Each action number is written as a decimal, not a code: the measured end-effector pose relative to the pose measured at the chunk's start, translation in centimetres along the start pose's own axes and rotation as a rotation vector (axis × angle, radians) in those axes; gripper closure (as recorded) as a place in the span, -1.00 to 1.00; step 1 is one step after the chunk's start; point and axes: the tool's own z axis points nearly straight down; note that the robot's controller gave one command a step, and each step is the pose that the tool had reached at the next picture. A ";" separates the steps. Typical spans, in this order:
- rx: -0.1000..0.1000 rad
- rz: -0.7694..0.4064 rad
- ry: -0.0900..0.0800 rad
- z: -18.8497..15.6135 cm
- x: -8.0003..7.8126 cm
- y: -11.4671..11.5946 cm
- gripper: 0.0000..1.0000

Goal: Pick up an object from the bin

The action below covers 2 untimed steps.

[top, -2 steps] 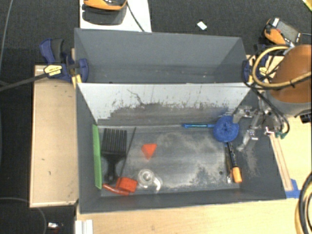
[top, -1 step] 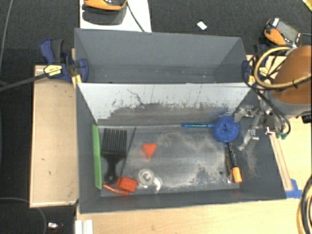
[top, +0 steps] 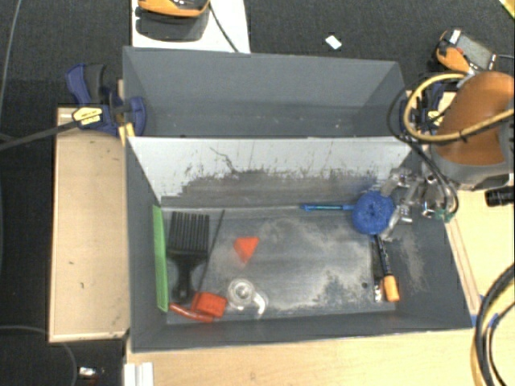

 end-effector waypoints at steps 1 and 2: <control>-0.006 0.255 -0.014 6.5 1.4 0.3 -1.00; -0.002 0.364 -0.007 6.3 2.5 -0.3 1.00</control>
Offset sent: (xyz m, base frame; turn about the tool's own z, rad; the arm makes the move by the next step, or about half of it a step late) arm -0.0260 0.0030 -0.0654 0.3667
